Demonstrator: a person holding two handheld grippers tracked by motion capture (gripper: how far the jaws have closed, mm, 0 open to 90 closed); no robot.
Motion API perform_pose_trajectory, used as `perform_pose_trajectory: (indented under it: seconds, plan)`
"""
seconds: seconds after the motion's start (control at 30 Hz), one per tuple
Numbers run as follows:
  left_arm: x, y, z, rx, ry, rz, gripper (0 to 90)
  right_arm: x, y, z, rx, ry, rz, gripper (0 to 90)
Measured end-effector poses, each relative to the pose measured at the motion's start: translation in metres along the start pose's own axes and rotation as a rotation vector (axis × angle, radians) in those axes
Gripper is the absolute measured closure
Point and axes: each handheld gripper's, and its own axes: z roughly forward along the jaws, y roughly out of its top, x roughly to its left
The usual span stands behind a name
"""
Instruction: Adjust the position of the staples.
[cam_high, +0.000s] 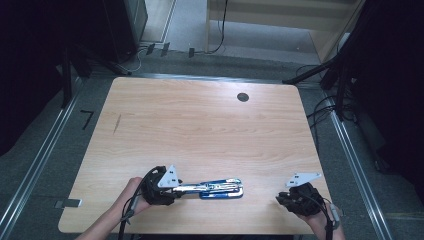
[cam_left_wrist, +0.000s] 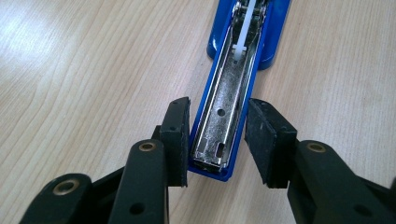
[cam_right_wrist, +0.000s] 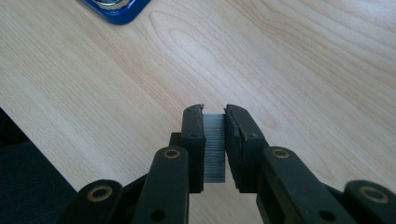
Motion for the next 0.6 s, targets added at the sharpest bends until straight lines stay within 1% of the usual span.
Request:
perform_pose_trajectory:
  seconds: [0.1,0.27,0.37,0.47,0.5,0.6]
  plan:
    - [0.0,0.0,0.0,-0.004,0.001,0.001,61.6,0.002,0.004,0.002,-0.01,0.006,-0.015,78.6]
    - [-0.001,-0.001,0.0,-0.008,0.002,-0.005,61.6,0.005,0.008,0.003,-0.01,0.013,-0.016,78.6]
    - [0.0,-0.002,-0.001,-0.006,0.002,-0.001,61.7,0.007,0.013,0.005,-0.014,0.019,-0.033,78.6]
    - [0.0,-0.002,-0.001,-0.007,0.002,-0.001,61.7,0.008,0.016,0.005,-0.015,0.021,-0.037,78.6]
    - [0.0,-0.002,-0.001,-0.007,0.001,-0.001,61.7,0.009,0.019,0.005,-0.022,0.019,-0.049,78.6]
    - [0.0,-0.002,-0.001,-0.008,0.001,-0.002,61.7,0.01,0.021,0.006,-0.021,0.021,-0.053,78.6]
